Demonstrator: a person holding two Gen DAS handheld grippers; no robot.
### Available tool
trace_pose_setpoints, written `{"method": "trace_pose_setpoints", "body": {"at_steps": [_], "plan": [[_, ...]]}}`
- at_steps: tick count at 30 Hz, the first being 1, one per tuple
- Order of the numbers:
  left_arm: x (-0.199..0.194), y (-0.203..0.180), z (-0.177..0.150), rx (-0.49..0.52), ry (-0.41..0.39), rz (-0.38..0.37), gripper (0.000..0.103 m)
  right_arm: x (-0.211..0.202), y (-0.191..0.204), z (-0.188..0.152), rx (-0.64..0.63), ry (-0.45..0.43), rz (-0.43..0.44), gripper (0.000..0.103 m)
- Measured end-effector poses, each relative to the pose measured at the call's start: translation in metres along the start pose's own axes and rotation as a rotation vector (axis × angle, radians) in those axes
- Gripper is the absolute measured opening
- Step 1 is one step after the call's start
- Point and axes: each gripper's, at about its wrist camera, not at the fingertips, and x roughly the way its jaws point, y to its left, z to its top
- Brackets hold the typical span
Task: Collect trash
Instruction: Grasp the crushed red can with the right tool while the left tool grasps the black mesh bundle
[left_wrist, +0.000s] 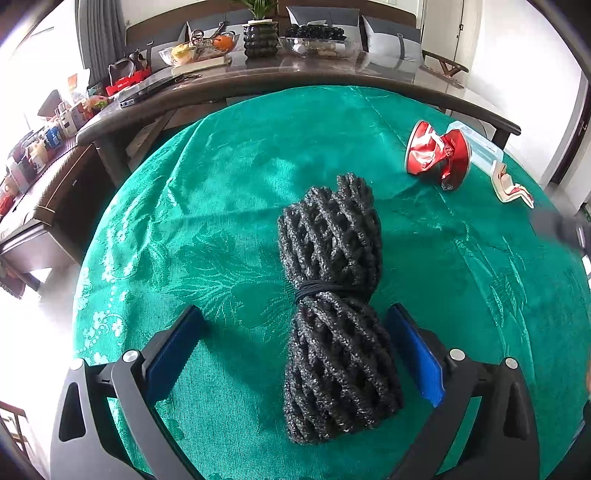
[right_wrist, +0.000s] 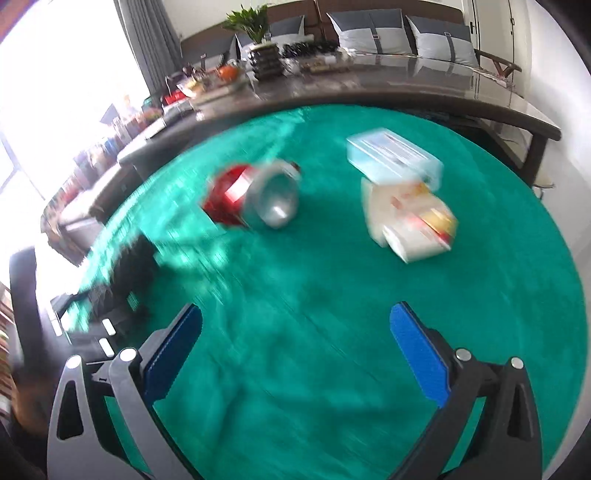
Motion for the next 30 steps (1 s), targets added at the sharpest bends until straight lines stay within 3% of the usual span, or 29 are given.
{"method": "trace_pose_setpoints", "body": {"at_steps": [4, 11, 13, 14, 18, 25, 30], "plan": [[0.000, 0.000, 0.000, -0.008, 0.000, -0.002, 0.099, 0.045, 0.040, 0.048, 0.059, -0.002, -0.066, 0.098], [0.001, 0.002, 0.001, -0.012, 0.000, -0.007, 0.099, 0.100, 0.056, 0.071, 0.108, 0.067, -0.267, 0.098], [0.001, 0.002, 0.001, -0.013, 0.000, -0.008, 0.099, 0.095, 0.053, 0.069, 0.089, 0.054, -0.308, 0.083], [0.001, 0.002, 0.001, -0.013, 0.000, -0.007, 0.099, 0.092, 0.049, 0.067, 0.081, 0.051, -0.315, 0.062], [0.001, 0.002, 0.001, -0.014, -0.001, -0.010, 0.099, 0.075, 0.031, 0.052, 0.074, 0.052, -0.236, 0.060], [0.002, 0.003, 0.001, -0.016, -0.003, -0.014, 0.099, 0.019, 0.016, 0.001, -0.061, 0.033, -0.062, 0.060], [0.002, 0.004, 0.001, -0.011, -0.001, -0.009, 0.099, -0.024, 0.009, -0.044, -0.155, 0.066, -0.014, 0.060]]}}
